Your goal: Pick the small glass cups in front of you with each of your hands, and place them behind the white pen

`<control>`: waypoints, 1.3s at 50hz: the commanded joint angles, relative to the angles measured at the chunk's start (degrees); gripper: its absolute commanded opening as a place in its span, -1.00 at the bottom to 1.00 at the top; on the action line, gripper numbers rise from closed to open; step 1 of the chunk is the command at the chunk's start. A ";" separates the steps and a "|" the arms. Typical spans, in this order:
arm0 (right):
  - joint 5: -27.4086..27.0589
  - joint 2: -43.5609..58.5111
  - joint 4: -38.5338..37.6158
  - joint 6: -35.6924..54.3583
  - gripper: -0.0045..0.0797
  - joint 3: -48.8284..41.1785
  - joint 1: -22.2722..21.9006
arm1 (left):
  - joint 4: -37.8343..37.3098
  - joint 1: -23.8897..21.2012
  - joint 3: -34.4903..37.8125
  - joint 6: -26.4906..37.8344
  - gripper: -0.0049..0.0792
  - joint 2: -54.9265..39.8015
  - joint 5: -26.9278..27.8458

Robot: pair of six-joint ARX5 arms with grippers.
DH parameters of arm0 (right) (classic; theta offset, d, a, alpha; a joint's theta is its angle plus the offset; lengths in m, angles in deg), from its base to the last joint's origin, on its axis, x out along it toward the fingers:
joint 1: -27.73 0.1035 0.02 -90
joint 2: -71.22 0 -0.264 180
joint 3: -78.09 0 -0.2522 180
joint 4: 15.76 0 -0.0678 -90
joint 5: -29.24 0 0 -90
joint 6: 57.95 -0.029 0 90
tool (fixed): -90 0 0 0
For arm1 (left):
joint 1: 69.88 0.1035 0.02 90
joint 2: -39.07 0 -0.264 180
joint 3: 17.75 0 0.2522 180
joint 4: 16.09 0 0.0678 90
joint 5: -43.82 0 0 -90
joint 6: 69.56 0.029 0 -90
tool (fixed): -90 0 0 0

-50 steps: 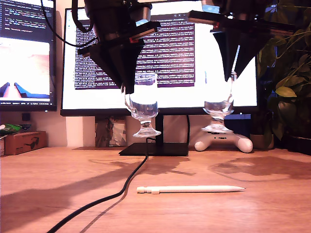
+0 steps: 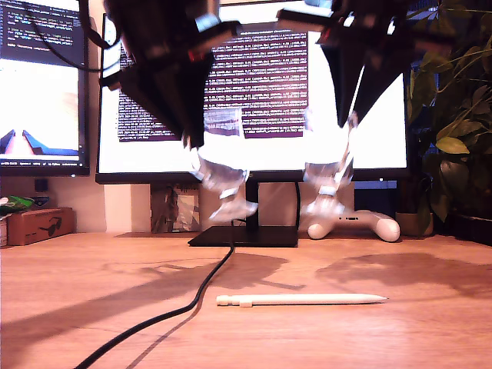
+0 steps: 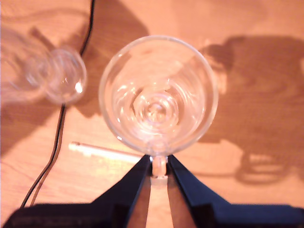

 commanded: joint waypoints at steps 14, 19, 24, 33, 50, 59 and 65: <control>-1.16 -2.03 -2.12 -1.60 -0.92 -1.40 0.85 | 5.88 -2.49 4.50 -1.81 -0.94 0.17 0.63; -1.14 -2.03 -3.19 -1.64 -0.92 -3.61 0.85 | 5.77 -2.49 4.61 -1.81 -0.94 0.17 1.29; -1.09 -2.03 -4.26 -1.64 -0.92 -4.48 0.85 | 4.74 -2.49 4.85 -1.73 -0.94 0.17 1.46; -0.94 -2.03 -4.85 -1.64 -0.92 -4.74 0.87 | 5.33 -2.49 7.32 -1.73 -0.94 0.15 1.42; -0.44 -2.03 -8.28 -1.75 -0.92 -6.64 1.75 | 7.48 -2.47 10.23 -1.75 -0.94 0.11 0.83; -0.44 -2.03 -8.92 -1.75 -0.92 -7.93 1.88 | 8.37 -2.49 10.23 -1.75 -0.94 0.00 0.85; -0.44 -2.01 -10.05 -1.75 -0.92 -9.14 1.88 | 8.24 -2.49 10.23 -1.75 -0.94 -0.17 0.85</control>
